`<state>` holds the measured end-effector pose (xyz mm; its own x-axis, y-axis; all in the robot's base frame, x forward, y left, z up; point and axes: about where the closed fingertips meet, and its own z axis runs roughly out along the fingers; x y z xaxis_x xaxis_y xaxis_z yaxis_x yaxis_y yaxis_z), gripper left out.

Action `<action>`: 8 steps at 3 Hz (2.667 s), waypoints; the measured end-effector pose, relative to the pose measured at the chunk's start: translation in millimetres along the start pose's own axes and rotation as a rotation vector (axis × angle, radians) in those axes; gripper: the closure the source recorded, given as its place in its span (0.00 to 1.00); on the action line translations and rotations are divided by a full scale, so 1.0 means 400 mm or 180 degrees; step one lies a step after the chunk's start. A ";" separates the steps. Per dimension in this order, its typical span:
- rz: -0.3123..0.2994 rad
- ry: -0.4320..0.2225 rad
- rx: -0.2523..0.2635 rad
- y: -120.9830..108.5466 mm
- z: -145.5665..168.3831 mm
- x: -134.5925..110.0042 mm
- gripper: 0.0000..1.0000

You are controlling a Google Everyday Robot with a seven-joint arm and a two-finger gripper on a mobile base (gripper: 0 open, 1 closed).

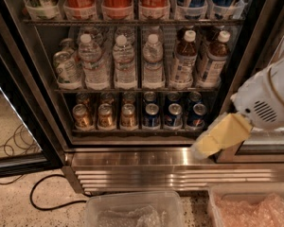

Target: Pick blue plastic bottle from middle shelf of fridge

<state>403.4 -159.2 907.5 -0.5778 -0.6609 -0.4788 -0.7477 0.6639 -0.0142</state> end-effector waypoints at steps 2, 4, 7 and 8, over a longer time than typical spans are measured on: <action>0.1114 -0.0523 -0.0049 0.097 0.164 0.074 0.00; 0.1351 -0.0981 0.0398 -0.020 0.186 0.038 0.00; 0.1389 -0.1129 0.0423 0.041 0.256 0.001 0.00; 0.1401 -0.1457 0.0784 -0.014 0.227 -0.037 0.00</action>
Offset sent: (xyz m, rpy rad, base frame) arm 0.0239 0.0179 -0.0935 0.4016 -0.2012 -0.5491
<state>445.9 -121.7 835.0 -0.5738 -0.1322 -0.8082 -0.3469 0.9332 0.0936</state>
